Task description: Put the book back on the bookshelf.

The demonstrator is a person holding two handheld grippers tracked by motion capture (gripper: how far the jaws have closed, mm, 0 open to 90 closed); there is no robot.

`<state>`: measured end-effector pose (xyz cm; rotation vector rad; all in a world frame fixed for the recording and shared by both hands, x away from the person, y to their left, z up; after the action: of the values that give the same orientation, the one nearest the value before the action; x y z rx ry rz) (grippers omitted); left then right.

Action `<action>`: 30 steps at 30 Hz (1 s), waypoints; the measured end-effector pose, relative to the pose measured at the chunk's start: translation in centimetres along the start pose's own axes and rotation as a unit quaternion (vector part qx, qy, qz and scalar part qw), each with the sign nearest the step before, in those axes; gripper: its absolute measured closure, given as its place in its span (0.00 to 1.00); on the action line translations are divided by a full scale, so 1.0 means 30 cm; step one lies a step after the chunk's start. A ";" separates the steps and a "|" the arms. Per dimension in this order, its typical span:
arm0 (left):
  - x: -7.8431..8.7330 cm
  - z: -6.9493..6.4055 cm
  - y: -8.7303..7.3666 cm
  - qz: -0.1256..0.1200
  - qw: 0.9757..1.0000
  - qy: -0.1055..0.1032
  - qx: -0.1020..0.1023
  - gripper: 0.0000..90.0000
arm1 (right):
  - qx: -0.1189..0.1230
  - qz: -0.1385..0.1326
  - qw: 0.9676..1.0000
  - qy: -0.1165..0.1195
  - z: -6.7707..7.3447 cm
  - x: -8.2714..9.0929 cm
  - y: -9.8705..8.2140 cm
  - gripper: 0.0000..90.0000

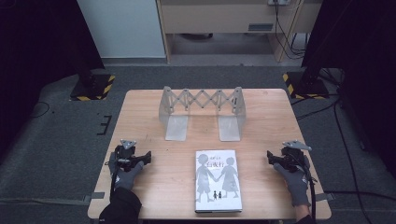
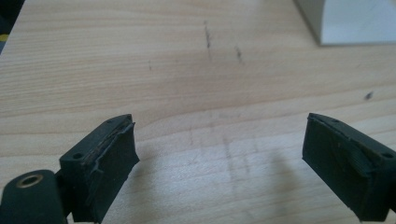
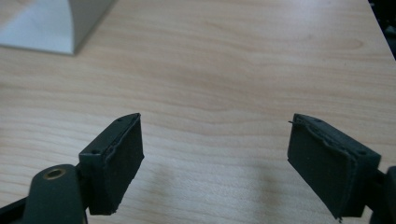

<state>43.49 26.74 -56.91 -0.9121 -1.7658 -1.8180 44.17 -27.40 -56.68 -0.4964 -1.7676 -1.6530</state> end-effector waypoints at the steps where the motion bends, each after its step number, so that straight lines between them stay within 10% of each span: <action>1: 0.008 -0.007 0.004 -0.006 1.000 -0.004 0.001 0.11 | -0.005 -0.008 1.000 0.006 0.003 0.010 0.006 0.21; 16: 0.113 -0.193 0.041 -0.054 0.995 -0.085 -0.019 0.12 | 0.018 -0.031 0.993 0.108 0.181 0.095 0.044 0.20; 30: 0.139 -0.353 0.022 -0.049 0.988 -0.136 -0.061 0.12 | 0.034 -0.034 0.985 0.165 0.314 0.127 0.039 0.19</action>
<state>39.53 16.76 -53.08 -1.1907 -1.9064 -1.9586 40.30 -18.63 -53.08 -0.1206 -1.6026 -1.6082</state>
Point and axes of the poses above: each handheld gripper's, and its own axes: x roughly backward along the jaws, y roughly out of its top, z roughly to its left, the point moved 7 cm from there along -x, roughly forward along the jaws, and after that the axes turned 4 degrees about z, right-handed, at the moved point
